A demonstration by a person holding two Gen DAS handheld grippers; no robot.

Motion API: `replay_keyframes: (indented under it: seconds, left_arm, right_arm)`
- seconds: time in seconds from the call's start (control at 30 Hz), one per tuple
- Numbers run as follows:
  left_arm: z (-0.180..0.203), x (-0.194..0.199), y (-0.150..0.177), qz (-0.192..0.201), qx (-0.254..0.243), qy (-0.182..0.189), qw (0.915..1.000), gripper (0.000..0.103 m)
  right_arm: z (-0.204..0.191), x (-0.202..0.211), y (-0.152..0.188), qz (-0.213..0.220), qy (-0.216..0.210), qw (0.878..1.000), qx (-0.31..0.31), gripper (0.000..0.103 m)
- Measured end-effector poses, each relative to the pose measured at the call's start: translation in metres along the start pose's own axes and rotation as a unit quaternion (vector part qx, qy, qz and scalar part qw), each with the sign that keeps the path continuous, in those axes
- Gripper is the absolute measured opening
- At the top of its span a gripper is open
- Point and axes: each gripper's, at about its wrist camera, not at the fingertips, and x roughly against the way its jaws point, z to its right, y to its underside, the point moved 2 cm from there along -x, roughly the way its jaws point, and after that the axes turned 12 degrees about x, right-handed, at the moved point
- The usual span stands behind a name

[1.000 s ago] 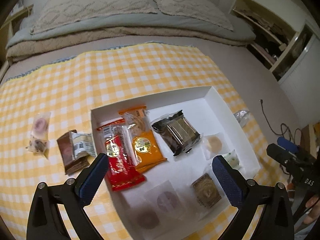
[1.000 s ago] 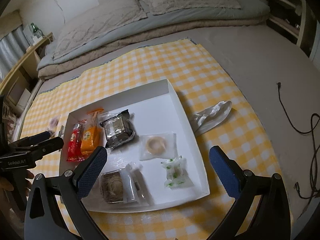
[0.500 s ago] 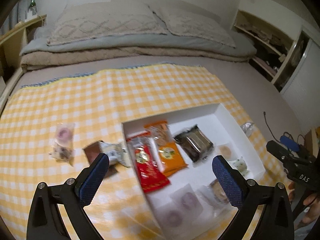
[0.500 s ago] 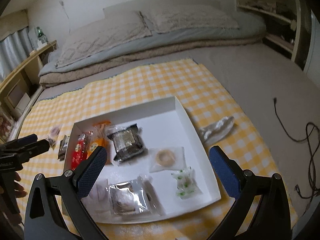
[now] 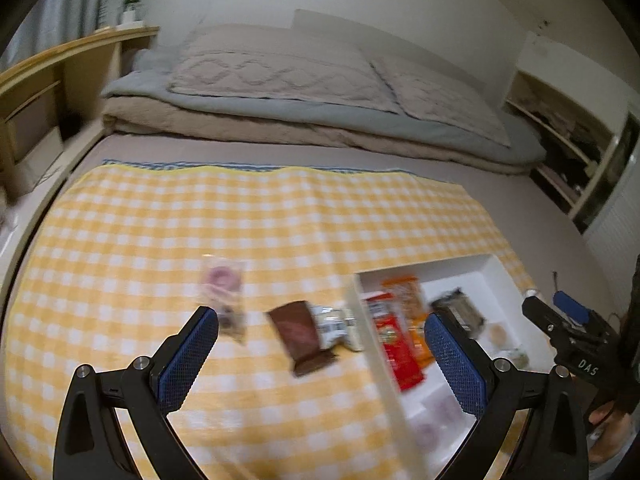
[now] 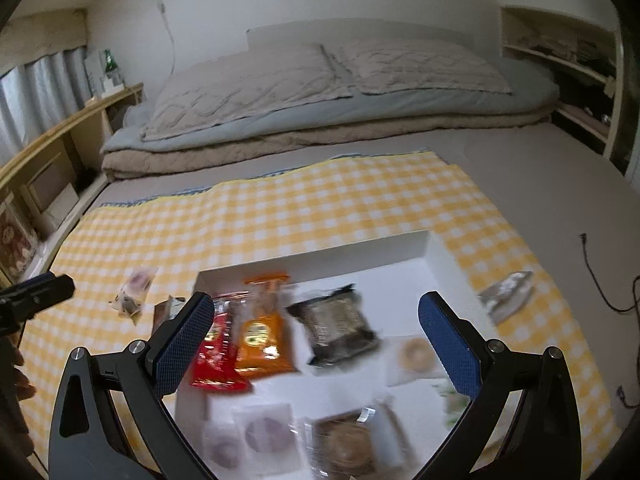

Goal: Organize snacks
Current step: 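Pull both tools back from the tray toward the snacks on the cloth, then grasp the silver-white wrapper with the right tool while the left tool grasps the small clear pack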

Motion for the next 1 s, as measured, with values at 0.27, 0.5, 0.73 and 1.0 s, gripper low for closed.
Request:
replay_keyframes:
  seconds: [0.27, 0.5, 0.73, 1.0]
  left_arm:
    - [-0.055, 0.002, 0.000, 0.008, 0.029, -0.031, 0.9991, 0.103]
    - [-0.076, -0.018, -0.020, 0.010, -0.014, -0.068, 0.9976, 0.103]
    - [-0.087, -0.088, -0.022, -0.055, 0.029, -0.047, 0.9970, 0.081]
    - [-0.078, -0.159, -0.023, -0.129, 0.018, -0.076, 0.9887, 0.071]
  right_arm:
    - [-0.057, -0.024, 0.000, -0.003, -0.030, 0.999, 0.028, 0.103]
    - [-0.109, -0.028, -0.004, 0.001, -0.054, 0.995, 0.079, 0.103]
    - [-0.148, -0.058, -0.005, -0.053, -0.103, 0.987, 0.113, 0.096]
    - [-0.185, -0.109, -0.009, -0.129, -0.114, 0.974, 0.145, 0.062]
